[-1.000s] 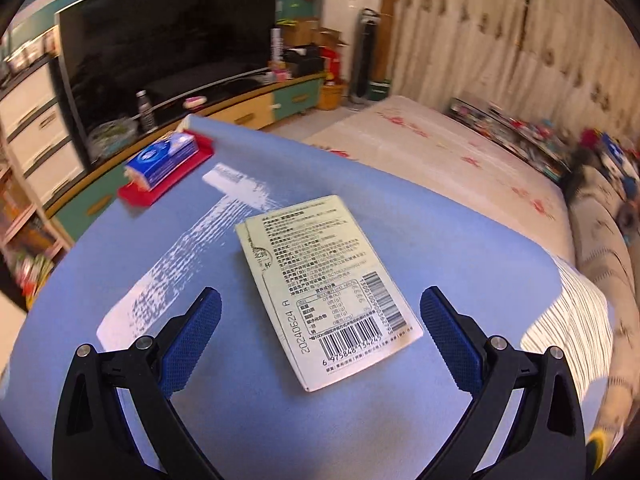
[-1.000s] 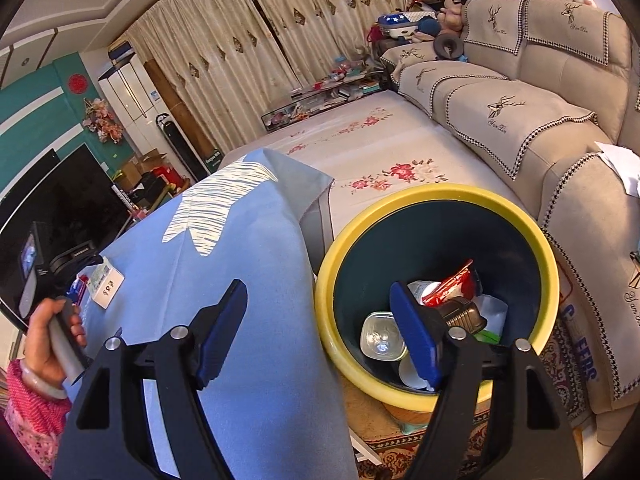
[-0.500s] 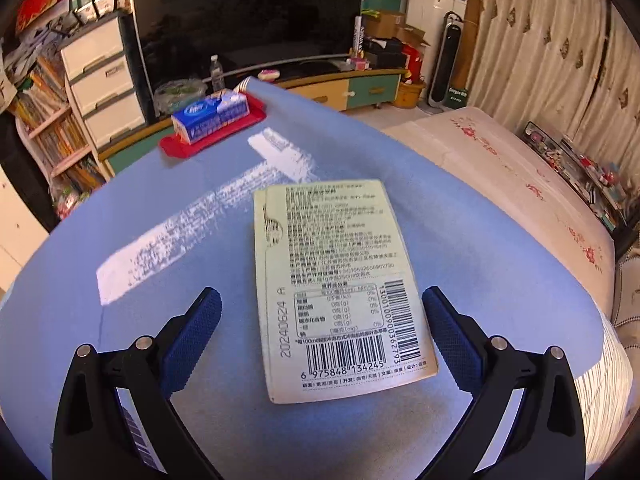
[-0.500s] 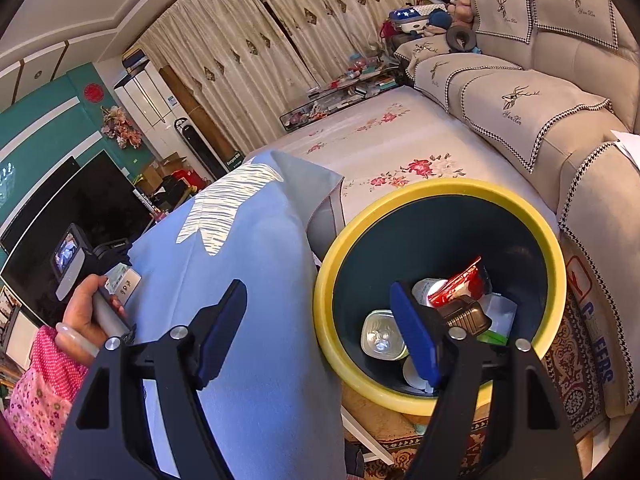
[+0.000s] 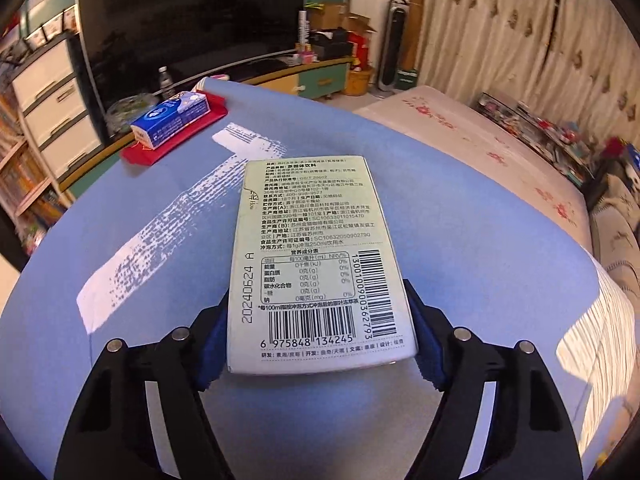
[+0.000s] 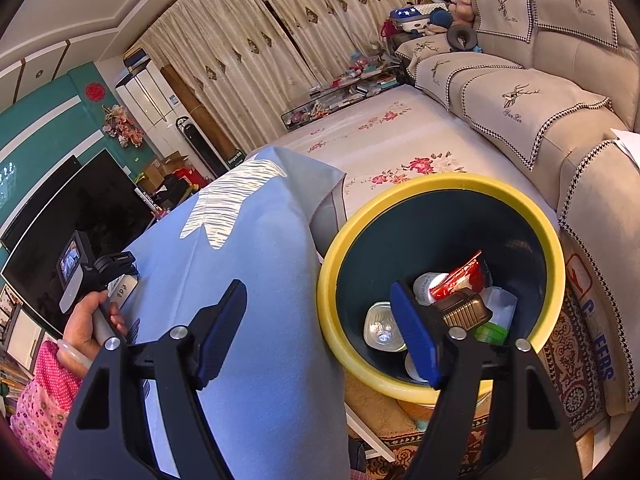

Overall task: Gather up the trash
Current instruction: 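Move the left gripper to the white cardboard box and grasp it, then carry the white box over the bin and open the left gripper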

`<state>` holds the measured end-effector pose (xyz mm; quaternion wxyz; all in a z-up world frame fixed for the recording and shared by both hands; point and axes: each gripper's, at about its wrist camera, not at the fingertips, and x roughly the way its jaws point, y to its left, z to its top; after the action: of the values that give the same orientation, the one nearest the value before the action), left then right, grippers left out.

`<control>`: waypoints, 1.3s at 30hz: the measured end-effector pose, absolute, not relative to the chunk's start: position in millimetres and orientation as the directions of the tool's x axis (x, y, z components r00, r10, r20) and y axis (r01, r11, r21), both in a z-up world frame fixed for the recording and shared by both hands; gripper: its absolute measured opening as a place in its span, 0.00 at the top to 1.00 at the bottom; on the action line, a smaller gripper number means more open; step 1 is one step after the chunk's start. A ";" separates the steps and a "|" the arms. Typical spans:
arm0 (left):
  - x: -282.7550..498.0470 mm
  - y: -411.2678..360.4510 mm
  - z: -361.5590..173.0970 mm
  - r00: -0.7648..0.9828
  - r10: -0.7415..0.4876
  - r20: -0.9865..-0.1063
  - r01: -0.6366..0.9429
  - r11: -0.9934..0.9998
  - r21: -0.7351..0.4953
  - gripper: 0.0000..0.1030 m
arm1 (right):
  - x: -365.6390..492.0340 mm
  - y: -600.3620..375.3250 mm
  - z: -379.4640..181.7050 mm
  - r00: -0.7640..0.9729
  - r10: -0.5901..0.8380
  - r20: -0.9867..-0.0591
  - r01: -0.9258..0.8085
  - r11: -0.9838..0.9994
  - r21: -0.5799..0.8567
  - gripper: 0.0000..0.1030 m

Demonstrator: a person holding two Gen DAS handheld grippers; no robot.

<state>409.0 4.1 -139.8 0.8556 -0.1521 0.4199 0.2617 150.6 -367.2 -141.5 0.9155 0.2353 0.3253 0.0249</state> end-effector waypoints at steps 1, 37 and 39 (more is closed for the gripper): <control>406.4 6.2 -139.8 0.514 0.311 -0.799 -0.558 0.829 -0.037 0.28 | 149.0 -366.8 -140.9 0.787 0.198 -0.584 0.106 0.889 0.445 0.32; 161.5 -198.2 -10.3 0.755 -0.263 -0.601 0.328 0.945 -0.001 0.30 | 43.5 -386.5 -125.8 0.796 0.021 -0.604 0.249 0.899 0.360 0.32; 167.4 -235.8 -13.6 0.716 -0.316 -0.622 0.394 0.919 -0.014 0.30 | 36.7 -398.6 -126.1 0.797 -0.004 -0.603 0.277 0.891 0.360 0.32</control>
<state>167.4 -235.8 -13.6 0.9244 0.0598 0.3240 -0.1921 36.7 -398.6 -126.1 0.9219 0.2208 0.3090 -0.0761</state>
